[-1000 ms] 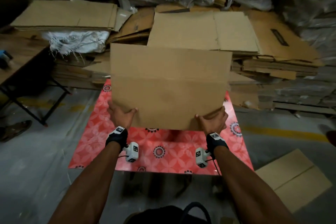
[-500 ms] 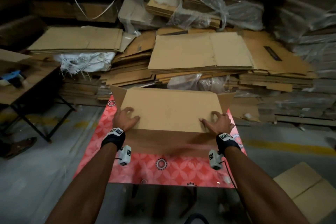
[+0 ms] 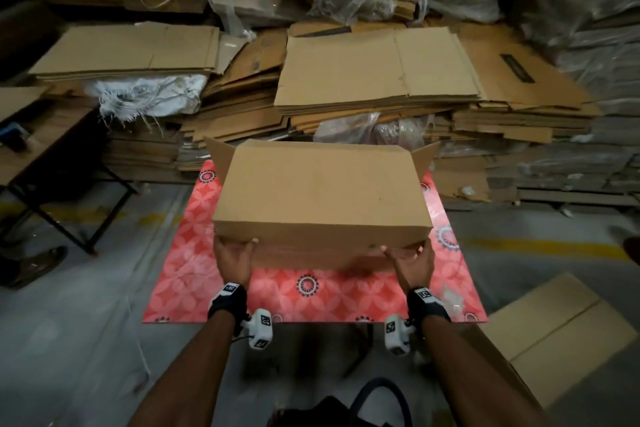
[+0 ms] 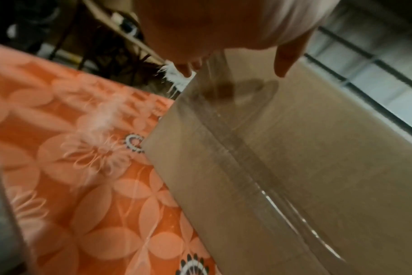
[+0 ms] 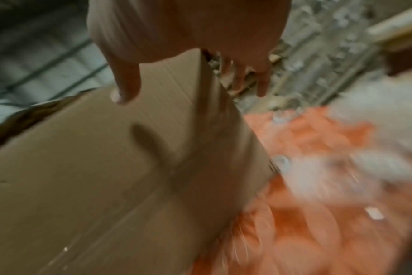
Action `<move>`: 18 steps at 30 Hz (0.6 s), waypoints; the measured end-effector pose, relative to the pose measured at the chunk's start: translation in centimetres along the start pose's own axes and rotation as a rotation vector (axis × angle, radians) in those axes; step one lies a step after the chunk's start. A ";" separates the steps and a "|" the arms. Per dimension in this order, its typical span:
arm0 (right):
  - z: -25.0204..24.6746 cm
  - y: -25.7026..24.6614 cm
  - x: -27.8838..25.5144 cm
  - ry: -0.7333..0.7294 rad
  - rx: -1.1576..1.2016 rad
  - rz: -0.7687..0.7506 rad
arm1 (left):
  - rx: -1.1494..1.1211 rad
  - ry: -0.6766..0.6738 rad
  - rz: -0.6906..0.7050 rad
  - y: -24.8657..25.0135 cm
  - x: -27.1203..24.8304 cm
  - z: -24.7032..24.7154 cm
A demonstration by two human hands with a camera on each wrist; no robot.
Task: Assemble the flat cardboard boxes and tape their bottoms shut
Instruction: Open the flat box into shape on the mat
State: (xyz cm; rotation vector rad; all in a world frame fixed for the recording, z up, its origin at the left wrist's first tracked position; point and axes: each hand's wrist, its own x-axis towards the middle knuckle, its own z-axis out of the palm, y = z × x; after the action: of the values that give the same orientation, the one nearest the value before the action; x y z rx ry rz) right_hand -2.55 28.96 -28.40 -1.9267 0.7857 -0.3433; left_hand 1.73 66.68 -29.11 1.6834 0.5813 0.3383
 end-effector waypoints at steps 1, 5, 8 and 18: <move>0.5 0.6 0.2 0.008 0.002 0.032 | 0.043 -0.008 -0.017 -0.4 0.4 0.1; 1.2 -0.4 0.1 0.046 0.012 0.123 | 0.112 -0.069 -0.158 -0.5 1.3 0.3; 1.2 -0.9 0.3 0.001 -0.013 0.151 | 0.151 -0.099 -0.160 -0.1 1.4 0.1; -1.4 -10.8 3.8 0.052 -0.011 -0.186 | 0.295 -0.021 0.188 8.8 3.7 0.6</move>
State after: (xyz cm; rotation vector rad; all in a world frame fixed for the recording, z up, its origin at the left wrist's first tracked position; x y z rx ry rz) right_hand 3.58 28.78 -18.66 -2.0130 0.6439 -0.5057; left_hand 6.77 67.22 -20.95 2.0305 0.4750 0.3828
